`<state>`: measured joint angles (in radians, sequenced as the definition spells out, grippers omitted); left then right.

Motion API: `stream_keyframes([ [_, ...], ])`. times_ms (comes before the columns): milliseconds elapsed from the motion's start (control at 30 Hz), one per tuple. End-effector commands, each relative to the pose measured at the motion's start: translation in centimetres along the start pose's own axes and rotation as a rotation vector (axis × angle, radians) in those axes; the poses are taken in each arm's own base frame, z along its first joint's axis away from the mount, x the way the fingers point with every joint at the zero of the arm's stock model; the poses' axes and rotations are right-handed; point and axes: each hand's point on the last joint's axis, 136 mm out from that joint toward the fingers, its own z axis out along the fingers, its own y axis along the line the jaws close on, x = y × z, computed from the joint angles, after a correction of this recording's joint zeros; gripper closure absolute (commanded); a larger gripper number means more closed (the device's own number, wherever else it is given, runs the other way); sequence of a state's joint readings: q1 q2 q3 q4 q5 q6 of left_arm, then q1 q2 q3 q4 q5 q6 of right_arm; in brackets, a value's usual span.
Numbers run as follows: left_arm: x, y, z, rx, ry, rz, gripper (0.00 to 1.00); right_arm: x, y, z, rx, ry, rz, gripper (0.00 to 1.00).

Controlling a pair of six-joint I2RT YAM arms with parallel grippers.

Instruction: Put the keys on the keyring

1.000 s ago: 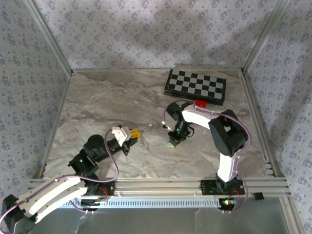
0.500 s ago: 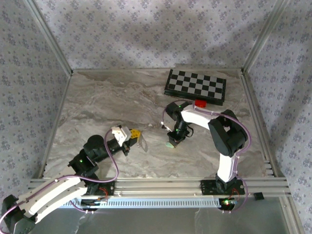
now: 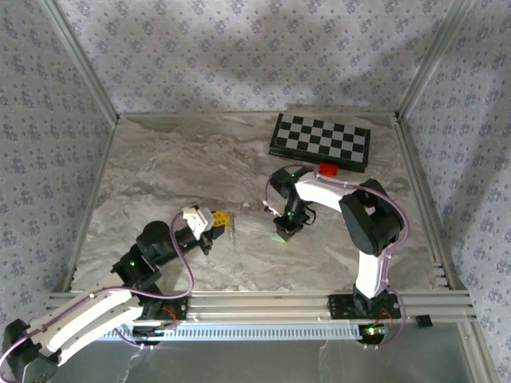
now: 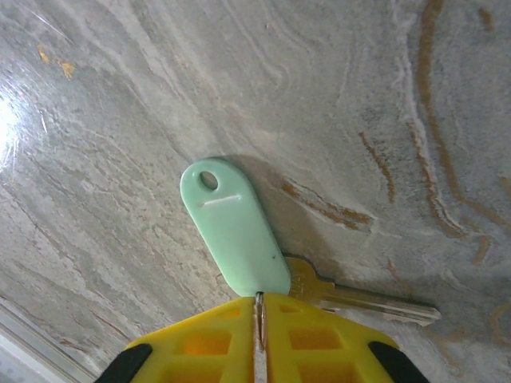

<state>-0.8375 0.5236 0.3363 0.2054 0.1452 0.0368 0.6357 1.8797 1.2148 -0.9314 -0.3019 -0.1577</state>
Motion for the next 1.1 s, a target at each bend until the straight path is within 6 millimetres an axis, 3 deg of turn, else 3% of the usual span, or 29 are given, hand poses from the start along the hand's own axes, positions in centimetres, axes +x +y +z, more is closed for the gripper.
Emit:
stream_keyframes([
  [0, -2.0, 0.3, -0.4, -0.015, -0.063, 0.021, 1.00, 0.5, -0.1, 0.1, 0.013, 0.046, -0.016, 0.89],
  [200, -1.9, 0.4, -0.4, -0.018, -0.062, 0.023, 1.00, 0.1, 0.0, -0.9, 0.025, 0.020, -0.025, 1.00],
  [367, -2.1, 0.3, -0.5, -0.014, -0.068, 0.022, 1.00, -0.8, 0.8, -1.8, 0.004, -0.080, -0.028, 1.00],
  [567, -2.3, 0.1, -0.4, -0.002, -0.070, 0.015, 1.00, -2.8, 1.4, -3.6, 0.039, -0.346, -0.025, 1.00],
  [767, -2.9, 0.0, -0.6, 0.005, -0.088, 0.005, 1.00, -5.3, 2.0, -5.2, 0.093, -0.728, -0.027, 1.00],
  [1067, -3.1, -0.1, -0.4, 0.013, -0.087, -0.001, 1.00, -5.1, 2.4, -4.4, 0.197, -0.989, -0.107, 1.00],
])
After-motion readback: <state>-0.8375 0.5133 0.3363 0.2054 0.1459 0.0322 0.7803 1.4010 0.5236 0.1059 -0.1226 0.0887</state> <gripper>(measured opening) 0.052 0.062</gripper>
